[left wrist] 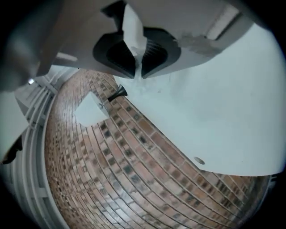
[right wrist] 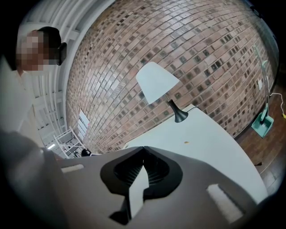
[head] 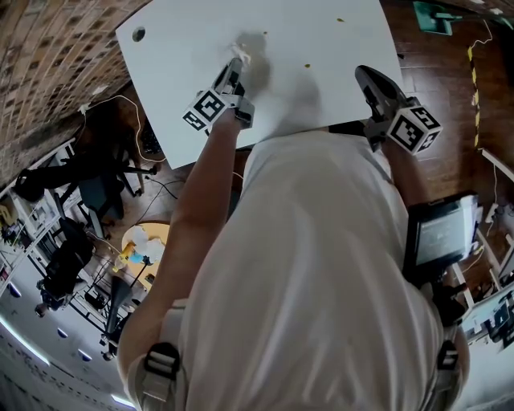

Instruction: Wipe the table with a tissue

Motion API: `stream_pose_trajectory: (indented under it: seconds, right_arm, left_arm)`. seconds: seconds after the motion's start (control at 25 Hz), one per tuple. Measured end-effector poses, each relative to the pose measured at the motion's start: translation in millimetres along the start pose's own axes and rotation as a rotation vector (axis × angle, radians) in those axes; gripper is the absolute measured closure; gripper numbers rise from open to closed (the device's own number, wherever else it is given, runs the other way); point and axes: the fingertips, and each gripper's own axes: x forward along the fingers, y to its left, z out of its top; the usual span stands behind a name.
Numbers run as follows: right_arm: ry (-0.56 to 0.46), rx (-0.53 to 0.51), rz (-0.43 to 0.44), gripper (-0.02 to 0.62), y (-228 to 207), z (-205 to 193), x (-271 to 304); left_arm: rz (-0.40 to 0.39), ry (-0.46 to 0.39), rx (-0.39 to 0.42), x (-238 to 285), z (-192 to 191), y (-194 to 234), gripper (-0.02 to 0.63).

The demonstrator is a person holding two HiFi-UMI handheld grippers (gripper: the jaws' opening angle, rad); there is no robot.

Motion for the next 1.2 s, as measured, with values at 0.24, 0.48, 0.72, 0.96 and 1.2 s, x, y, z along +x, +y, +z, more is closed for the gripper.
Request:
stream_pose_trajectory:
  seconds: [0.24, 0.48, 0.72, 0.96, 1.2]
  right_arm:
    - [0.008, -0.005, -0.029, 0.588, 5.2, 0.6, 9.5]
    - [-0.016, 0.008, 0.001, 0.588, -14.0, 13.7, -10.2]
    - [-0.019, 0.016, 0.016, 0.588, -15.4, 16.8, -15.1]
    - [-0.019, 0.029, 0.011, 0.588, -24.9, 11.6, -20.0]
    - [-0.024, 0.033, 0.005, 0.588, -28.0, 14.9, -14.5]
  left_arm:
    - [0.078, -0.014, -0.015, 16.8, 23.8, 35.0, 0.554]
    - [0.076, 0.009, 0.095, 52.3, 16.8, -9.2, 0.554]
    - [0.111, 0.030, 0.113, 56.2, 12.5, -10.8, 0.554]
    - [0.147, 0.072, 0.163, 62.6, 6.2, -3.5, 0.554]
    - [0.188, 0.098, 0.121, 70.6, 10.1, 3.6, 0.555]
